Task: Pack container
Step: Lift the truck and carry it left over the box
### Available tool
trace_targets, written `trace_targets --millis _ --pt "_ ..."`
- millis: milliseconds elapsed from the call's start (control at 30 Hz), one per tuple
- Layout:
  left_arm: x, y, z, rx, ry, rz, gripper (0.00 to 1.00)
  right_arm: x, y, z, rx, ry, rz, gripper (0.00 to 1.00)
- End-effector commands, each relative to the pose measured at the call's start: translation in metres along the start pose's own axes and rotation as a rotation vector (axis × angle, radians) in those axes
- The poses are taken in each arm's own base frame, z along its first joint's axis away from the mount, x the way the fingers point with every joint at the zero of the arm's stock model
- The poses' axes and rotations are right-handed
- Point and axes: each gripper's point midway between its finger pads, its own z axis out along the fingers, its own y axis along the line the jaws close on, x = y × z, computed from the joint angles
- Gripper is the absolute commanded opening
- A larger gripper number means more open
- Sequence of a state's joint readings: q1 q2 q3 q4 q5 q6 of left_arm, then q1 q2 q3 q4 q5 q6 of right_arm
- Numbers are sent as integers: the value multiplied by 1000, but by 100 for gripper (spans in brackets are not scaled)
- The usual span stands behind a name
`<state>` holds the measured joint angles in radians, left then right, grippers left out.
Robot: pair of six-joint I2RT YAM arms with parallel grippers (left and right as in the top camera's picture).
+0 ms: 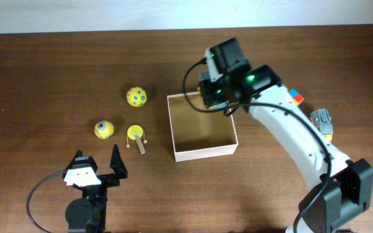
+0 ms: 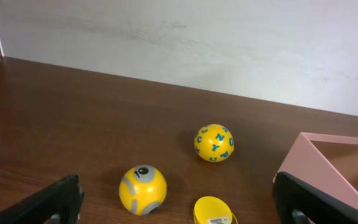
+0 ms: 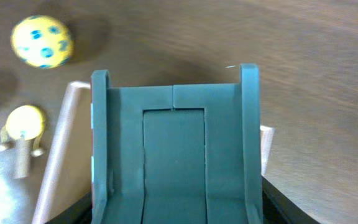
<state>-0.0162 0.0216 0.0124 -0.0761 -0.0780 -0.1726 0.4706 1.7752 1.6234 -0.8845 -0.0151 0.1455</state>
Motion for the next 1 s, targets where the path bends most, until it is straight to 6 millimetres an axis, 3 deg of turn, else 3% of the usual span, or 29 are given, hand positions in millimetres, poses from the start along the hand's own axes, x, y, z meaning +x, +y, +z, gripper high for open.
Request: trace_targets --millis 0,500,967 --pt "1 0 0 4 3 16 99 -5 22 -7 -4 -29 9 57" --pt "1 0 0 4 3 16 99 20 49 53 76 49 193 56" --pt "1 0 0 4 3 16 99 43 65 111 101 110 227 56"
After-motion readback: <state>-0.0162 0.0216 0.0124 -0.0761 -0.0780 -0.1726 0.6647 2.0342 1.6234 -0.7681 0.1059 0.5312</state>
